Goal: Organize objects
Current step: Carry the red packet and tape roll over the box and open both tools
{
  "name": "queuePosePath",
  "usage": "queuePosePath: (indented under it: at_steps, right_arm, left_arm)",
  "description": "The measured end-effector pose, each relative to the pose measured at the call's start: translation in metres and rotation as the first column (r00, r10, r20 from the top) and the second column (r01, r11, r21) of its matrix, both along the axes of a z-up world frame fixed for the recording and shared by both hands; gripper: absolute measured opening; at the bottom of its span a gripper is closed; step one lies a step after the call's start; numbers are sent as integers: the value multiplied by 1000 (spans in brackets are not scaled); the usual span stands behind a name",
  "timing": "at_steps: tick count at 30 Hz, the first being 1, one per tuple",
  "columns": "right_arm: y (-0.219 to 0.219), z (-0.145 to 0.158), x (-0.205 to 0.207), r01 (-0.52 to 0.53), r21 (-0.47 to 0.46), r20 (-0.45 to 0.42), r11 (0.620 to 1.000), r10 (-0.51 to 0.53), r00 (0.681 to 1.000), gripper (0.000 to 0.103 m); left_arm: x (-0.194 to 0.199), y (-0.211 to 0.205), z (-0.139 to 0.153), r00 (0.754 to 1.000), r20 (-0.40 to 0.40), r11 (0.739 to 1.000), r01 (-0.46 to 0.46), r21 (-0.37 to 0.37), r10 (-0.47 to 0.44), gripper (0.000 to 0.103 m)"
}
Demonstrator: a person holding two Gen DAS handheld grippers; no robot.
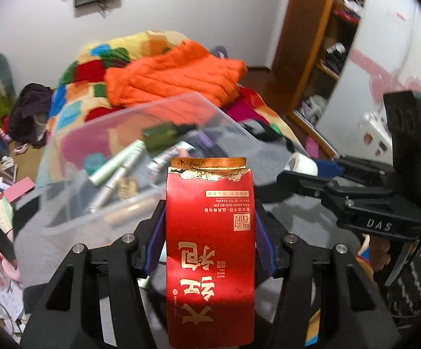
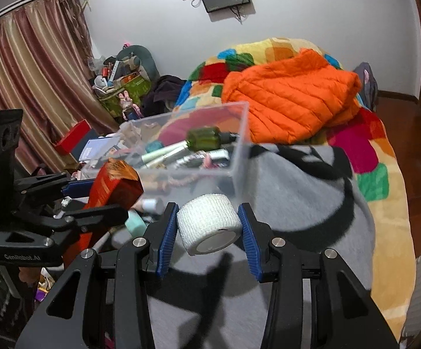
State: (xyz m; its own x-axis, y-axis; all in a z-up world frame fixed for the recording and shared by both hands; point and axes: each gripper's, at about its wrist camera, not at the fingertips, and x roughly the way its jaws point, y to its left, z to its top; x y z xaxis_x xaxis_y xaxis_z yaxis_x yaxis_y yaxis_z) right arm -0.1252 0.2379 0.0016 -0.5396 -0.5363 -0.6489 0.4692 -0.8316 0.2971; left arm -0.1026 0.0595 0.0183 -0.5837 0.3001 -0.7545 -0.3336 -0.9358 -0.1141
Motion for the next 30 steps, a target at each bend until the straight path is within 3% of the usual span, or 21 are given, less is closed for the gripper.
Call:
queuePosePath:
  at_steps: [10,17,30]
  right_arm:
    - [-44,28,-30,21,-14,-45,1000,-22,999,39]
    - [-67,38,-54,52,-1,-63,999,-52,997,39]
    - [-96,-12,-87,38,146,30,989,-42,999,39]
  left_arm:
    - [-23,-60,25,984,-64,986,-165,31,167,55]
    - [-56,-79,27,975,-73,977,-213,-14,212,55]
    - [-101,-56,-13,989,19,986,-147,-83,149,55]
